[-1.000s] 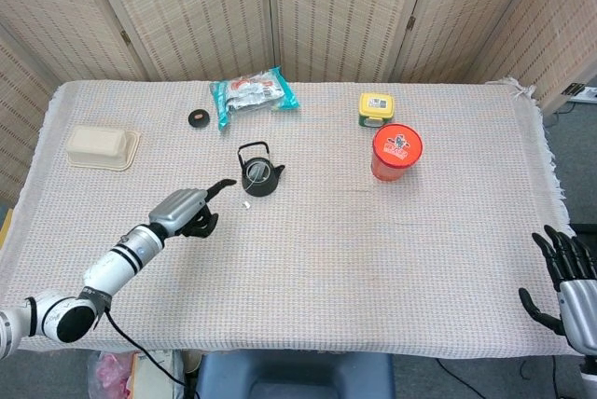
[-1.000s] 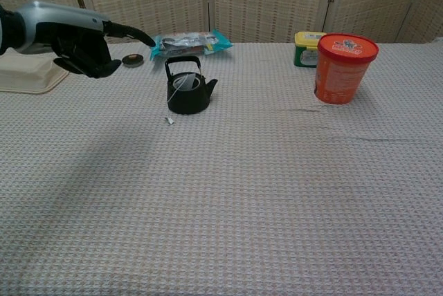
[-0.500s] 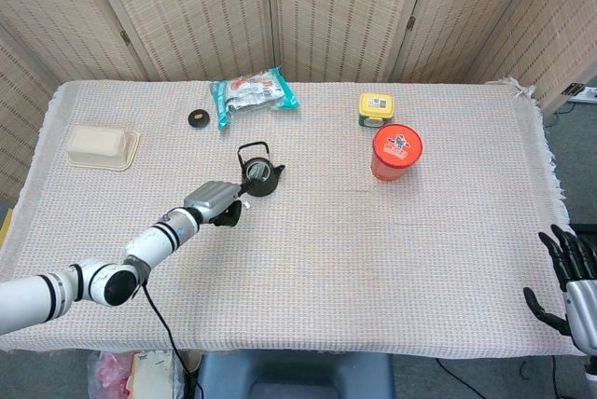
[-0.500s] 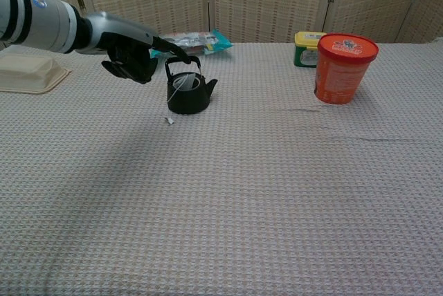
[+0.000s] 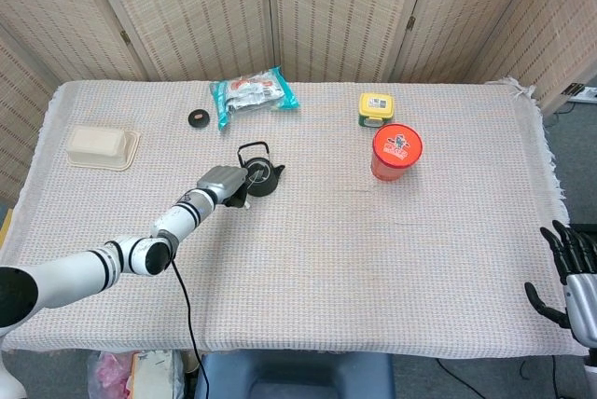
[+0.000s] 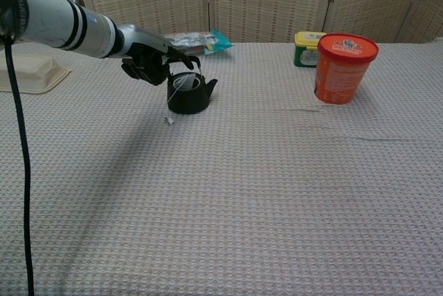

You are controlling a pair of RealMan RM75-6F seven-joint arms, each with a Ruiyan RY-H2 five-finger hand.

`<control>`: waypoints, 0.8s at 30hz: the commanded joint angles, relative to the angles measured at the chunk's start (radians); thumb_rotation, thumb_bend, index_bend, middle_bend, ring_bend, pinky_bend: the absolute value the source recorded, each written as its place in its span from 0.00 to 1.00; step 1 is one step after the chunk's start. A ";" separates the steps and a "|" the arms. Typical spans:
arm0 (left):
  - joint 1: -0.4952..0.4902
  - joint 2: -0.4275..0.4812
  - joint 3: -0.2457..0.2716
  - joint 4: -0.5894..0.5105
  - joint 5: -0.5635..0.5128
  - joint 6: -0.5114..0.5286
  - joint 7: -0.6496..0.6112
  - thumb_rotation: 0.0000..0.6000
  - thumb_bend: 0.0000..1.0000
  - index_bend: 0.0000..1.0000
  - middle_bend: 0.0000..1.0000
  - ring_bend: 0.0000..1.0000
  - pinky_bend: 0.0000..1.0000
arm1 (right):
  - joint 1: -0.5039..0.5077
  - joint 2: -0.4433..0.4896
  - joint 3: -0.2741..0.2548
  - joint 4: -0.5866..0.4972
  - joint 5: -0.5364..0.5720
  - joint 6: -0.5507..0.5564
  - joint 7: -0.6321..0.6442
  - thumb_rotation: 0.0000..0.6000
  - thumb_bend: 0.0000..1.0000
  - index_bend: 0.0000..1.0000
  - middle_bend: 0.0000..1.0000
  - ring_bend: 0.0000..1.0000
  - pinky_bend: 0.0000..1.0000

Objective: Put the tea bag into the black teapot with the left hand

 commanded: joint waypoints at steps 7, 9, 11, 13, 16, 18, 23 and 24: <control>0.000 -0.050 0.020 0.092 0.009 -0.053 -0.034 1.00 1.00 0.02 1.00 1.00 1.00 | 0.003 -0.002 0.003 -0.004 0.008 -0.007 -0.011 1.00 0.28 0.00 0.00 0.00 0.00; 0.003 -0.063 0.021 0.111 0.021 -0.060 -0.040 1.00 1.00 0.02 1.00 1.00 1.00 | 0.002 -0.003 0.003 -0.005 0.008 -0.004 -0.013 1.00 0.28 0.00 0.00 0.00 0.00; 0.006 -0.073 0.022 0.128 0.034 -0.073 -0.047 1.00 1.00 0.02 1.00 1.00 1.00 | 0.000 -0.003 0.003 -0.005 0.008 0.000 -0.013 1.00 0.28 0.00 0.00 0.00 0.00; 0.009 -0.078 0.019 0.139 0.046 -0.088 -0.056 1.00 1.00 0.03 1.00 1.00 1.00 | 0.000 -0.003 0.004 -0.005 0.009 0.001 -0.013 1.00 0.28 0.00 0.00 0.00 0.00; 0.017 -0.090 0.012 0.160 0.068 -0.101 -0.073 1.00 1.00 0.04 1.00 1.00 1.00 | 0.001 -0.004 0.004 -0.004 0.009 -0.001 -0.014 1.00 0.28 0.00 0.00 0.00 0.00; 0.022 -0.098 0.010 0.173 0.083 -0.108 -0.081 1.00 1.00 0.04 1.00 1.00 1.00 | 0.002 -0.004 0.004 -0.004 0.009 -0.003 -0.014 1.00 0.28 0.00 0.00 0.00 0.00; 0.031 -0.117 -0.002 0.195 0.111 -0.113 -0.103 1.00 1.00 0.05 1.00 1.00 1.00 | 0.002 -0.005 0.004 -0.004 0.011 -0.004 -0.014 1.00 0.28 0.00 0.00 0.00 0.00; 0.032 -0.118 -0.009 0.195 0.120 -0.110 -0.109 1.00 1.00 0.05 1.00 1.00 1.00 | 0.003 -0.005 0.004 -0.004 0.011 -0.006 -0.016 1.00 0.28 0.00 0.00 0.00 0.00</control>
